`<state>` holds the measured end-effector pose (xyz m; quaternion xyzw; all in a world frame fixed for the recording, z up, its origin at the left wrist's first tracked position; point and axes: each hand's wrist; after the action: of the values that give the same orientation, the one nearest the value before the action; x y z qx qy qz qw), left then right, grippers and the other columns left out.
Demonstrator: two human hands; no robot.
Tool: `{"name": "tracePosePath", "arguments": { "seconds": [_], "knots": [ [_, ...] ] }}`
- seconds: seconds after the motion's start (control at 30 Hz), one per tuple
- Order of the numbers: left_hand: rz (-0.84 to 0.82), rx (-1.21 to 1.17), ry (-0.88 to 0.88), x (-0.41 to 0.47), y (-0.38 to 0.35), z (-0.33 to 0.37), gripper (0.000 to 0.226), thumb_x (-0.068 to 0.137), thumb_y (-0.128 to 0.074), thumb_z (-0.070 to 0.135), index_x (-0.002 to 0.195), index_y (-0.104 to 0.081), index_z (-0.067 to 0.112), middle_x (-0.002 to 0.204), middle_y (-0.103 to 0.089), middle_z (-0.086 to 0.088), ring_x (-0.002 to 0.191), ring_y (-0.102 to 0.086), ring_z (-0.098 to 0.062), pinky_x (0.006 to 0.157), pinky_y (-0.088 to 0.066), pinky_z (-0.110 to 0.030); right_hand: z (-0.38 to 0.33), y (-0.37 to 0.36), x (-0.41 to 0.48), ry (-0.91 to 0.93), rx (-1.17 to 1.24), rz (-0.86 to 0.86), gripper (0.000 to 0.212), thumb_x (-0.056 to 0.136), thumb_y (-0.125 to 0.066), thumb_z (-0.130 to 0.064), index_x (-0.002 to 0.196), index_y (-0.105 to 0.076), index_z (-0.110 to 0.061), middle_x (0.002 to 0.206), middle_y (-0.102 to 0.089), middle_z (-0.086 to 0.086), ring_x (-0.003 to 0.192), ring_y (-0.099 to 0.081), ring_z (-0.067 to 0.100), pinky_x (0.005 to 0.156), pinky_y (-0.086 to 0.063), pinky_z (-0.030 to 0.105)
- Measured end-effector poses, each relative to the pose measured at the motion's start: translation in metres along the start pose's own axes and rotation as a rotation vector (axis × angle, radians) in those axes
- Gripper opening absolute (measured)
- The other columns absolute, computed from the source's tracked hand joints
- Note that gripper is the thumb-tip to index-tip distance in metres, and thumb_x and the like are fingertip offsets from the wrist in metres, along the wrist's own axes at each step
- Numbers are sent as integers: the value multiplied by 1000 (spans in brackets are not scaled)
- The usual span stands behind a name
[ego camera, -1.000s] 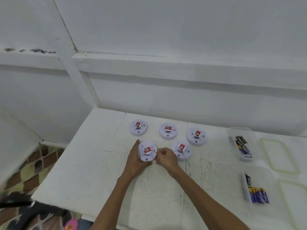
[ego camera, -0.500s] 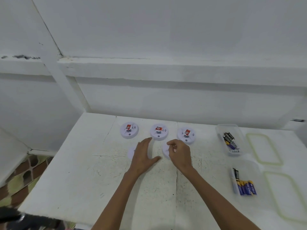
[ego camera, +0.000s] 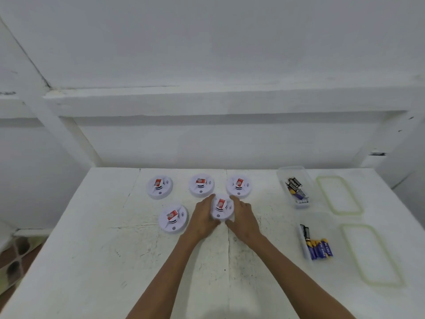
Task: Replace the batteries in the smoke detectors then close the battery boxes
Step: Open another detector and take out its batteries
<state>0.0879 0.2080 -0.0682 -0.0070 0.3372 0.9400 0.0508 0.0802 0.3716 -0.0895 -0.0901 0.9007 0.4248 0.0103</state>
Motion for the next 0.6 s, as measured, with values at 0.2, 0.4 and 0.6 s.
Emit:
{"name": "tracePosePath", "arguments": {
  "seconds": [0.2,0.4,0.6],
  "knots": [
    [127,-219,44,-10,21,4,68,83,-67,68,135,-53,27,122,-63,10,108,-61,-11,85,-50,-22,-9,43,-17,160,74,83,45,97,-49,-53,131,-51,-24,119,-58,-9,107,-53,9,88,-46,25],
    [118,-362,-34,-13,18,36,57,87,-66,61,136,-54,34,131,-59,16,118,-57,-2,92,-55,-27,-15,71,-27,53,233,252,34,102,-33,-50,98,-53,-22,64,-65,-6,54,-60,6,49,-40,18],
    [24,-337,-129,-17,-9,55,104,71,-94,29,155,-33,26,147,-46,25,133,-45,8,99,-47,-13,-13,76,-42,-100,410,264,38,102,-39,-49,117,-53,-17,58,-68,0,52,-64,6,51,-46,15]
  ]
}}
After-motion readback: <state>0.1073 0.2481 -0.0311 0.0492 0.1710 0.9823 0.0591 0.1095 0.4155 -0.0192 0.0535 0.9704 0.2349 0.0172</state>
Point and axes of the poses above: each hand's wrist, its own x-axis towards the middle knuckle, its own y-axis out of the back of the hand, z = x × y
